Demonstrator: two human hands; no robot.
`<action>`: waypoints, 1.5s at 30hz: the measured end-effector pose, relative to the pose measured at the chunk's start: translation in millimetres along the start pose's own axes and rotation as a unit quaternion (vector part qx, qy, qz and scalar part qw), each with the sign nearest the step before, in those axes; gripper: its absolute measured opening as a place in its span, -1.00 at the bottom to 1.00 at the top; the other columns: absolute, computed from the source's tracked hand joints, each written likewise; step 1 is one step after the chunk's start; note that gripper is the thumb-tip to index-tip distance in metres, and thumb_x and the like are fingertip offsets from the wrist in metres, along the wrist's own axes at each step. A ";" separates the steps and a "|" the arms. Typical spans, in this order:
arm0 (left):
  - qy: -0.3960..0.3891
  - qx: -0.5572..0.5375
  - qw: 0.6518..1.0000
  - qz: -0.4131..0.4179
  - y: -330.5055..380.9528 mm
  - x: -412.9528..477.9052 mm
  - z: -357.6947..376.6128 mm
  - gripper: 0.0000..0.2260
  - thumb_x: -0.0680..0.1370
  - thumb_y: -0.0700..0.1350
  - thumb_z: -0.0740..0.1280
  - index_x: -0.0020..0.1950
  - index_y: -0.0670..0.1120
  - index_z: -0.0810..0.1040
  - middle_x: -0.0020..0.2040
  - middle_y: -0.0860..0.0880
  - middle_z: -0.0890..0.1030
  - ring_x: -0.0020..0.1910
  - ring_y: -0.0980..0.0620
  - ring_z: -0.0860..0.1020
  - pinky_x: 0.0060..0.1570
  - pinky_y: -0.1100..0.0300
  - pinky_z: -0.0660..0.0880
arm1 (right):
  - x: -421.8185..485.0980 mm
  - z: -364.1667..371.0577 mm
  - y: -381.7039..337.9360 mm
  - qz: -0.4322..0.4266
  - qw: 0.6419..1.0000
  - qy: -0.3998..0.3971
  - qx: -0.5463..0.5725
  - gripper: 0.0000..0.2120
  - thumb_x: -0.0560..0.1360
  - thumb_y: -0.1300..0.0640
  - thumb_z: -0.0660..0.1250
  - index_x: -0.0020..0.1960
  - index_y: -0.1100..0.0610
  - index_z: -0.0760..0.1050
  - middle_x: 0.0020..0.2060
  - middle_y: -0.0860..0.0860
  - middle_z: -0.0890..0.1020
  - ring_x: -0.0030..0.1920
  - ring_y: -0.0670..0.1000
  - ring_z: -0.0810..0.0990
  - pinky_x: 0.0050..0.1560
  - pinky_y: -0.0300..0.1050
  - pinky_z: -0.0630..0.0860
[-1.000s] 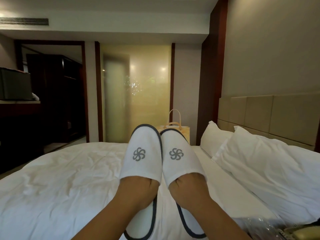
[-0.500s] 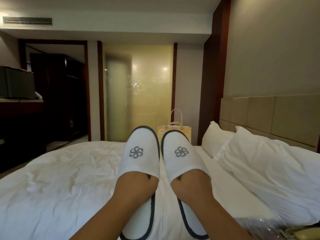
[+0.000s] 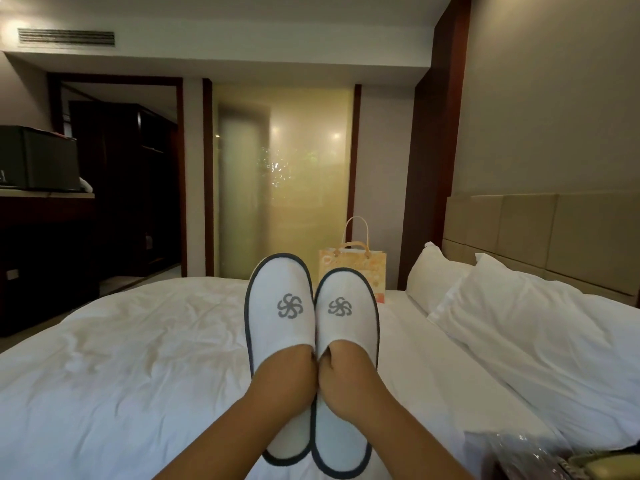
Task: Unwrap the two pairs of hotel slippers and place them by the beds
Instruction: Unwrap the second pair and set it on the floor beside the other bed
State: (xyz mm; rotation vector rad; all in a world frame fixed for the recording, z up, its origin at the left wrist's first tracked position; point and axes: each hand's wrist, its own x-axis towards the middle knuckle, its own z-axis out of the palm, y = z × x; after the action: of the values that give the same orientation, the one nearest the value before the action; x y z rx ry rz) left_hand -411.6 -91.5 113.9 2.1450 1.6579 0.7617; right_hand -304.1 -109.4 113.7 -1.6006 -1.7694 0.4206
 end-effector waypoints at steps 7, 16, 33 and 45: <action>0.150 0.023 0.986 0.070 -28.7 -15.8 0.8 -0.57 0.50 0.14 0.29 -0.47 -0.03 0.29 -0.55 0.04 0.35 -0.57 0.16 0.33 -0.55 0.33 0.25 | -5.9 5.7 5.1 -0.115 0.990 0.066 0.053 -0.69 0.48 0.32 0.19 -0.34 0.06 0.17 -0.38 -0.01 0.32 -0.37 -0.10 0.31 -0.31 -0.18 0.29; 0.163 0.001 0.986 0.037 -57.2 10.8 -8.2 -0.59 0.47 0.03 0.36 -0.47 -0.04 0.25 -0.52 0.05 0.34 -0.54 0.19 0.33 -0.52 0.36 0.19 | 31.4 40.0 11.5 -0.176 0.979 0.090 0.052 -0.67 0.36 0.27 0.28 -0.34 0.00 0.15 -0.39 -0.07 0.30 -0.39 -0.11 0.33 -0.35 -0.25 0.32; -0.006 -0.086 0.996 0.001 -142.9 220.2 -112.3 -0.74 0.41 -0.35 0.17 -0.05 -0.03 0.46 -0.08 0.04 0.50 0.04 0.04 0.50 -0.02 0.41 0.41 | 285.0 121.2 -65.3 -0.100 0.980 0.168 0.032 -0.57 0.30 -0.23 0.31 -0.41 -0.10 0.08 -0.56 -0.08 0.23 -0.52 -0.04 0.37 -0.47 0.00 0.41; 0.035 -0.127 0.991 -0.015 -126.4 309.7 -351.2 -0.52 0.48 -0.34 0.27 0.29 0.08 0.34 0.17 0.25 0.31 0.27 0.13 0.35 0.23 0.54 0.21 | 426.0 62.8 -299.3 -0.090 0.987 0.129 -0.015 -0.61 0.44 0.05 0.38 0.16 0.30 0.55 0.08 0.24 0.63 0.13 0.21 0.60 0.24 0.10 0.50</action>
State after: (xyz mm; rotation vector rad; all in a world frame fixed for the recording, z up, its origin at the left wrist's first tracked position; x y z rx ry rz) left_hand -661.6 216.8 392.6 1.9344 1.5296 0.9913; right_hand -560.5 258.3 385.8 -1.4285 -1.7092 0.0959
